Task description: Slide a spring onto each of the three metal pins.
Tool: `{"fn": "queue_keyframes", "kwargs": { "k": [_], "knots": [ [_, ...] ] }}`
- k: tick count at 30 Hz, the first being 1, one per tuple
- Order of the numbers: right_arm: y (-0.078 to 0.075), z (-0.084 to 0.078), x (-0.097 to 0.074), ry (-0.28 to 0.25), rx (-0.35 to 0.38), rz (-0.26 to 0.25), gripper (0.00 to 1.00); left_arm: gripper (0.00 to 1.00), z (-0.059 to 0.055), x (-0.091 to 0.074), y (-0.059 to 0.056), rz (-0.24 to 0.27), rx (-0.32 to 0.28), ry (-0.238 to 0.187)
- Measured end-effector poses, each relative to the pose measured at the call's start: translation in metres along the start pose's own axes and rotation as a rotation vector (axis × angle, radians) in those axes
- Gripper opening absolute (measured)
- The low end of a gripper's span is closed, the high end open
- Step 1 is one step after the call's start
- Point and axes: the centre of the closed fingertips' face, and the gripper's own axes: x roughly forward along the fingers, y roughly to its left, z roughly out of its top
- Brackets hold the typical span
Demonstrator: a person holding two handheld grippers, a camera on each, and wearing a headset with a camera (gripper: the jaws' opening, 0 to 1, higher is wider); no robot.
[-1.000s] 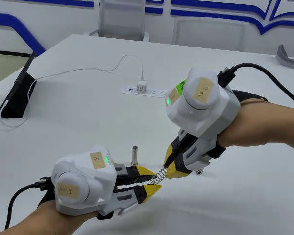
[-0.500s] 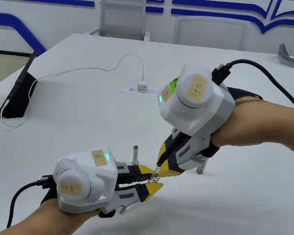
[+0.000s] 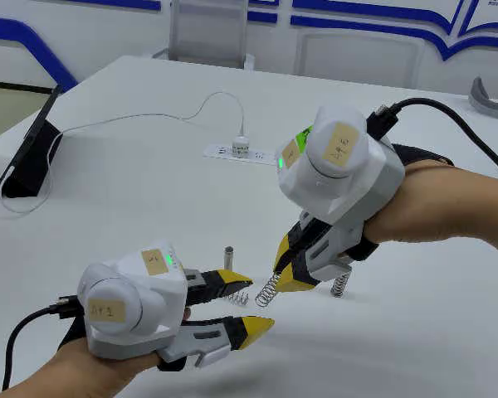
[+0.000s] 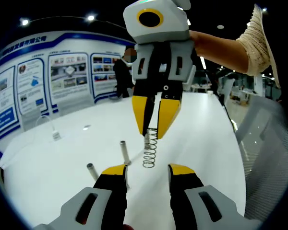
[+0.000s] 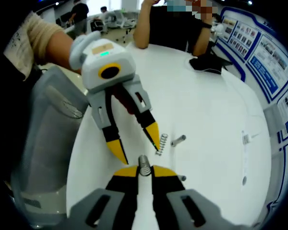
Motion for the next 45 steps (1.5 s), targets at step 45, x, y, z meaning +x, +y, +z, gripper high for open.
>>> {"fn": "queue_keyframes", "kwargs": {
  "k": [45],
  "knots": [
    [-0.063, -0.029, -0.018, 0.170, -0.029, -0.091, 0.11, 0.68, -0.011, -0.031, 0.044, 0.163, -0.126, -0.009]
  ]
}}
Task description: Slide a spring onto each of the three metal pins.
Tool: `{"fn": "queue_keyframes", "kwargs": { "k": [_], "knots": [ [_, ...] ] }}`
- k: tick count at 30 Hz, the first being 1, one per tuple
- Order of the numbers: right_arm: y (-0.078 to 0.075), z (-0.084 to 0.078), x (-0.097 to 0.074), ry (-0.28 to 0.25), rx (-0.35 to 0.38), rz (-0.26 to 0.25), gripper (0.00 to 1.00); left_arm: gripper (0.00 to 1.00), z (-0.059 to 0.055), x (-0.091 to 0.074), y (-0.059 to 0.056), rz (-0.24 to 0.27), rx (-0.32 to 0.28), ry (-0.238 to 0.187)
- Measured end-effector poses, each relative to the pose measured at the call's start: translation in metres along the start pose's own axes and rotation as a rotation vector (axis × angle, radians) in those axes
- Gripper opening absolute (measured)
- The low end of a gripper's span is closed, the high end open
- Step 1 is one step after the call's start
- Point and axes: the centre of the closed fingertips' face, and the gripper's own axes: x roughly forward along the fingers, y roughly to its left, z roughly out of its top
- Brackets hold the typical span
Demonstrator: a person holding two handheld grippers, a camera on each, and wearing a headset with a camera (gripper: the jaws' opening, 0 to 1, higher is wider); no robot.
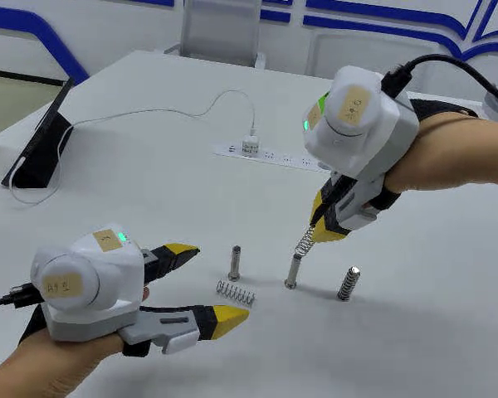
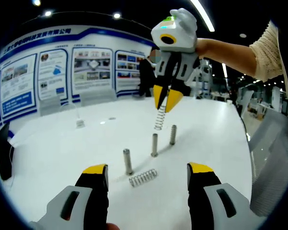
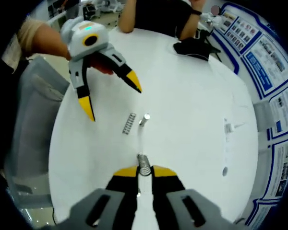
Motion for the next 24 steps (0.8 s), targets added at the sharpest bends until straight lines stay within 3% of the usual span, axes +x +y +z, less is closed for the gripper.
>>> {"fn": "queue_keyframes", "kwargs": {
  "k": [9, 24],
  "knots": [
    [-0.002, -0.005, 0.009, 0.057, -0.036, 0.008, 0.11, 0.68, -0.001, -0.002, 0.002, 0.005, -0.007, -0.001],
    [0.000, -0.005, 0.027, 0.106, -0.051, 0.042, 0.11, 0.67, -0.001, 0.000, -0.001, -0.006, -0.004, 0.003]
  ]
}}
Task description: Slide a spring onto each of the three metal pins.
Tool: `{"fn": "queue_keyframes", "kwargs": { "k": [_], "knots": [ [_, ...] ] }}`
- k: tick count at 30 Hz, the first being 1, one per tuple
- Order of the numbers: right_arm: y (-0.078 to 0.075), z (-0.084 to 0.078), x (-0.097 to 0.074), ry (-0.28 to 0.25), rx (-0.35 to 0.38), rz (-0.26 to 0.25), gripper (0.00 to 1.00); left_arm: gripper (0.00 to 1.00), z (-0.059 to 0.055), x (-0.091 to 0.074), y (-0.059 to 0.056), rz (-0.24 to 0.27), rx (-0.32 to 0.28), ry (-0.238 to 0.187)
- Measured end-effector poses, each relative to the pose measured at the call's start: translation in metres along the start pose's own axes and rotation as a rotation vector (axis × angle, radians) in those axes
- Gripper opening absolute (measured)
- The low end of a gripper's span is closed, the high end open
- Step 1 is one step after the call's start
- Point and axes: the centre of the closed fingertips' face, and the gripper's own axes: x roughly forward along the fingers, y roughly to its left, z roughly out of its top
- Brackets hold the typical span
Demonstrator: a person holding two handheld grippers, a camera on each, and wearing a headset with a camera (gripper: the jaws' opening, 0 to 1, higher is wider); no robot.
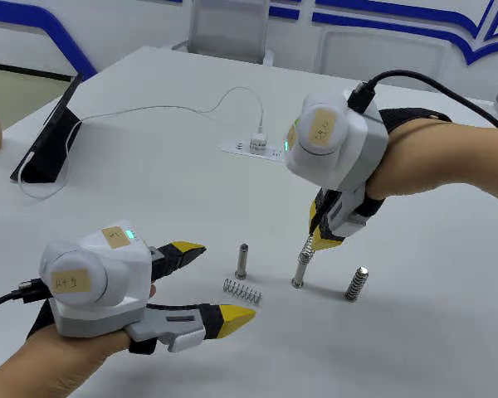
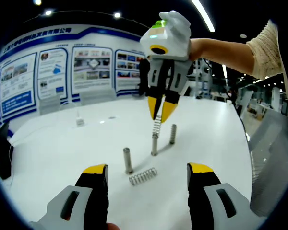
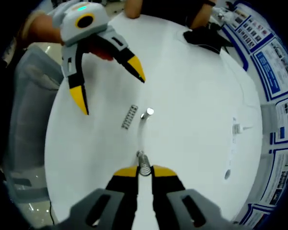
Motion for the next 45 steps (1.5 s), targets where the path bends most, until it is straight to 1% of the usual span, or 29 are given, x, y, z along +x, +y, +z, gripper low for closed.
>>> {"fn": "queue_keyframes", "kwargs": {
  "k": [4, 12, 18, 27, 31, 36, 39, 45],
  "knots": [
    [-0.003, -0.002, 0.007, 0.024, 0.000, 0.004, 0.11, 0.67, 0.000, 0.000, 0.000, 0.000, 0.001, 0.002],
    [-0.002, -0.004, 0.022, 0.053, 0.013, 0.030, 0.11, 0.67, -0.001, 0.002, -0.002, -0.007, 0.005, 0.007],
    [0.000, -0.006, 0.032, 0.057, 0.034, 0.044, 0.12, 0.67, 0.000, 0.003, -0.001, -0.005, 0.004, 0.008],
    [0.001, -0.008, 0.043, 0.060, 0.053, 0.049, 0.12, 0.68, 0.000, 0.002, -0.001, -0.005, 0.008, 0.012],
    [0.000, -0.007, 0.042, 0.048, 0.064, 0.048, 0.12, 0.68, 0.000, 0.001, 0.000, -0.006, 0.010, 0.015],
    [0.001, -0.008, 0.044, 0.039, 0.070, 0.048, 0.12, 0.68, 0.000, 0.002, 0.000, -0.004, 0.010, 0.014],
    [0.002, -0.009, 0.044, 0.030, 0.076, 0.046, 0.15, 0.68, 0.000, 0.002, -0.001, -0.006, 0.012, 0.016],
    [0.001, -0.009, 0.035, -0.001, 0.092, 0.023, 0.18, 0.68, 0.000, 0.002, -0.001, -0.006, 0.015, 0.019]
  ]
}}
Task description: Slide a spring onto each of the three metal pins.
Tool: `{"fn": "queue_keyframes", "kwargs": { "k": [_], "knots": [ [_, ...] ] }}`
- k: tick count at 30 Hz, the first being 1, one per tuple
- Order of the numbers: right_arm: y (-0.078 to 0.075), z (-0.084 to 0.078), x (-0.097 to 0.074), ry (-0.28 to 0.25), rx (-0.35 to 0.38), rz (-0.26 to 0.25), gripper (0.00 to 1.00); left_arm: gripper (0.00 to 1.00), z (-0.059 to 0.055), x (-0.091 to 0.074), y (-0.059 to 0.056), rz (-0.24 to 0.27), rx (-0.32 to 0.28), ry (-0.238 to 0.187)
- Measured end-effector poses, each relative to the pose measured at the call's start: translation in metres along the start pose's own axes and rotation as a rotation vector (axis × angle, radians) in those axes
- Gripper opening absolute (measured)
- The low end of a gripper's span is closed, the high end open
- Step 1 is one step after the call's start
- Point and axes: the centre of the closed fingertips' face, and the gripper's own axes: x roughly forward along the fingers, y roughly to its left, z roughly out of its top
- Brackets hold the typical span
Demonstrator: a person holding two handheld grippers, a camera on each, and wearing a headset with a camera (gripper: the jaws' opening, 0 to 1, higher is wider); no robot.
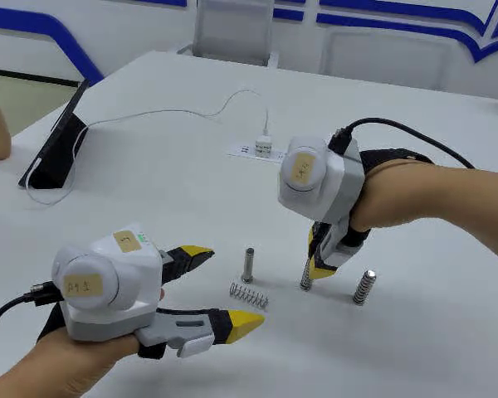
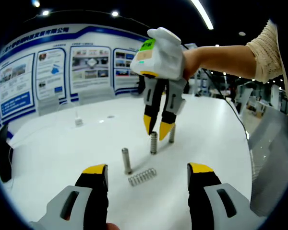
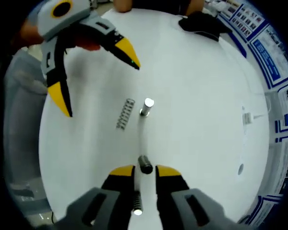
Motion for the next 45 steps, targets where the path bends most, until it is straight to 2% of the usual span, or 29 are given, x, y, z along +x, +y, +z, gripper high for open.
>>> {"fn": "queue_keyframes", "kwargs": {
  "k": [5, 8, 13, 21, 25, 35, 45],
  "knots": [
    [-0.003, 0.006, -0.013, -0.066, 0.033, -0.036, 0.19, 0.68, 0.001, 0.000, 0.000, 0.001, 0.002, -0.002],
    [0.003, 0.020, -0.021, -0.151, 0.082, -0.026, 0.19, 0.68, 0.001, 0.000, 0.000, 0.002, 0.002, -0.001],
    [0.017, 0.034, -0.017, -0.196, 0.106, -0.001, 0.19, 0.68, 0.001, 0.001, -0.001, 0.000, 0.003, -0.003],
    [0.033, 0.056, 0.006, -0.222, 0.143, 0.015, 0.17, 0.68, -0.001, -0.001, -0.001, 0.000, 0.009, 0.004],
    [0.036, 0.062, 0.016, -0.227, 0.180, 0.018, 0.16, 0.68, -0.002, -0.003, 0.000, 0.003, 0.007, 0.005],
    [0.038, 0.056, 0.040, -0.201, 0.253, 0.033, 0.15, 0.68, -0.003, -0.004, 0.002, 0.004, 0.008, 0.008],
    [0.035, 0.057, 0.048, -0.202, 0.282, 0.038, 0.14, 0.68, -0.004, -0.005, 0.003, 0.005, 0.007, 0.009]
  ]
}}
